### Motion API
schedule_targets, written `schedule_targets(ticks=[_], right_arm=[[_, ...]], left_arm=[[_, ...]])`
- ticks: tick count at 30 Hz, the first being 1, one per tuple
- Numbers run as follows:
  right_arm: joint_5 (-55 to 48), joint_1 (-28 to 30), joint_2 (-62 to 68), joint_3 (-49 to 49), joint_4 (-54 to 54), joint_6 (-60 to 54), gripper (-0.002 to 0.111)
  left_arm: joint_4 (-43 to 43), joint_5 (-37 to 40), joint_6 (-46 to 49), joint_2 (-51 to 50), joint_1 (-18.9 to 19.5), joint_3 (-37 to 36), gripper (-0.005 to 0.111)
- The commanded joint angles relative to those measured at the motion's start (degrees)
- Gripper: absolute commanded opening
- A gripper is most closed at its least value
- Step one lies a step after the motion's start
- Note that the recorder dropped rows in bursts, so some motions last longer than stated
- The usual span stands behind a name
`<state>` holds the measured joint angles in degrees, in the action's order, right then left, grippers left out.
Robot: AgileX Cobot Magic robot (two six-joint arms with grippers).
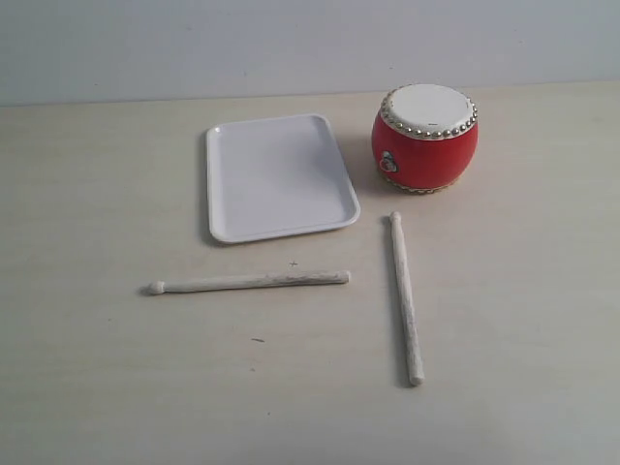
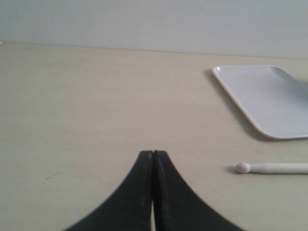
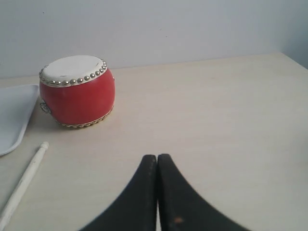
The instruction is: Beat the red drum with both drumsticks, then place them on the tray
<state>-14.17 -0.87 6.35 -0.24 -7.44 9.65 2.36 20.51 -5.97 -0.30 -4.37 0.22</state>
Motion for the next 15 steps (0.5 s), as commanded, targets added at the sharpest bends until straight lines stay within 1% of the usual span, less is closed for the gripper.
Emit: schedule_targets(ticks=[1,3,15], right_arm=[[0.5,0.2,-0.3,0.2,-1.0,-1.3,0.000],[0.5,0.2,-0.3,0.2,-2.1,-3.1,0.000],[0.5,0.2,-0.3,0.2,-3.9,-3.6,0.000]], left_arm=[[0.0,-0.3,-0.4,0.3,-0.3,-0.2,0.000],[0.0,-0.3,-0.4,0.3,-0.3,-0.2,0.000],[0.0,-0.3,-0.4,0.3,-0.3,-0.2,0.000]])
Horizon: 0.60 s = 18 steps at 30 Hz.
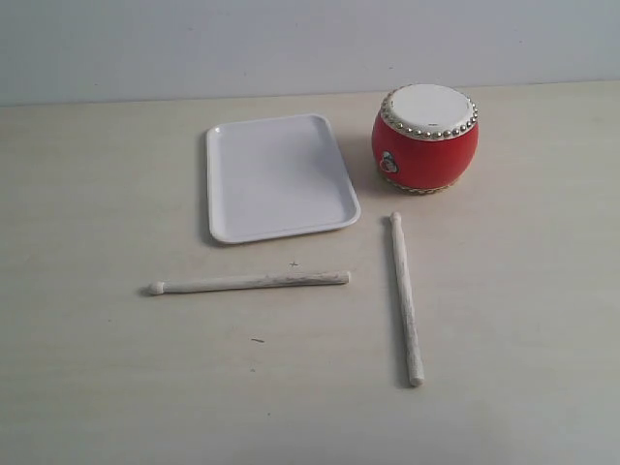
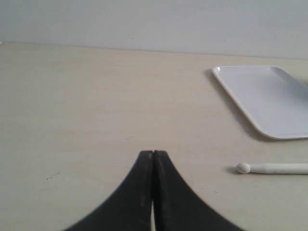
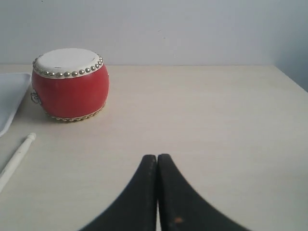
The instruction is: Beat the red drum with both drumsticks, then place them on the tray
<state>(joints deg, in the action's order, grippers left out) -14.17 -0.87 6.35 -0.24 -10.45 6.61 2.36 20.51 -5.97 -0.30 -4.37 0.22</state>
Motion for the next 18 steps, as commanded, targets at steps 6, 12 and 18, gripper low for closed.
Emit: schedule_targets(ticks=[6,12,18], right_arm=[[0.5,0.2,-0.3,0.2,-2.1,-0.8,0.000],[2.3,0.2,-0.3,0.2,-0.3,2.7,0.000],[10.4,0.2,-0.3,0.2,6.6,15.6,0.000]], left_arm=[[0.0,-0.3,-0.4,0.3,-0.3,-0.2,0.000],[0.0,-0.3,-0.4,0.3,-0.3,-0.2,0.000],[0.0,-0.3,-0.4,0.3,-0.3,-0.2,0.000]])
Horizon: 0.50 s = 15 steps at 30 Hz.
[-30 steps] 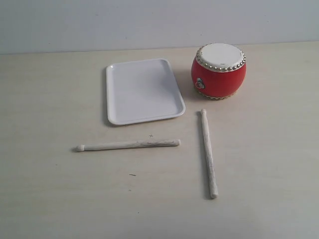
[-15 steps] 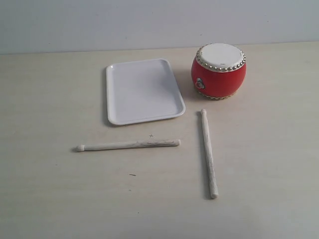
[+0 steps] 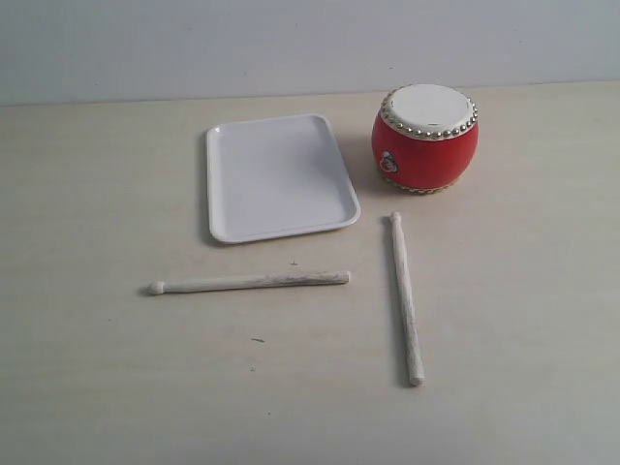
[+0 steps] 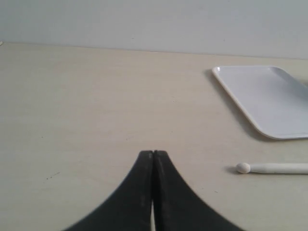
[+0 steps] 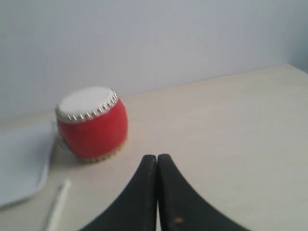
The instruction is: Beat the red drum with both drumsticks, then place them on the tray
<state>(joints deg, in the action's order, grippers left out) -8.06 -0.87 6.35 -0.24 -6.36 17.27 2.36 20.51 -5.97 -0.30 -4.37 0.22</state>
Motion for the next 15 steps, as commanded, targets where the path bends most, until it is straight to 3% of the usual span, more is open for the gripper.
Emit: schedule_targets(ticks=[1,10,15], right_arm=[[4.3,0.2,-0.3,0.2,1.1,3.3,0.000],[8.1,0.2,-0.3,0.2,-15.3,-23.6,0.000],[31.0,0.2,-0.3,0.2,-12.6,-13.1,0.000]], left_arm=[[0.0,-0.3,-0.4,0.3,-0.3,-0.2,0.000],[0.0,-0.3,-0.4,0.3,-0.3,-0.2,0.000],[0.0,-0.3,-0.4,0.3,-0.3,-0.2,0.000]])
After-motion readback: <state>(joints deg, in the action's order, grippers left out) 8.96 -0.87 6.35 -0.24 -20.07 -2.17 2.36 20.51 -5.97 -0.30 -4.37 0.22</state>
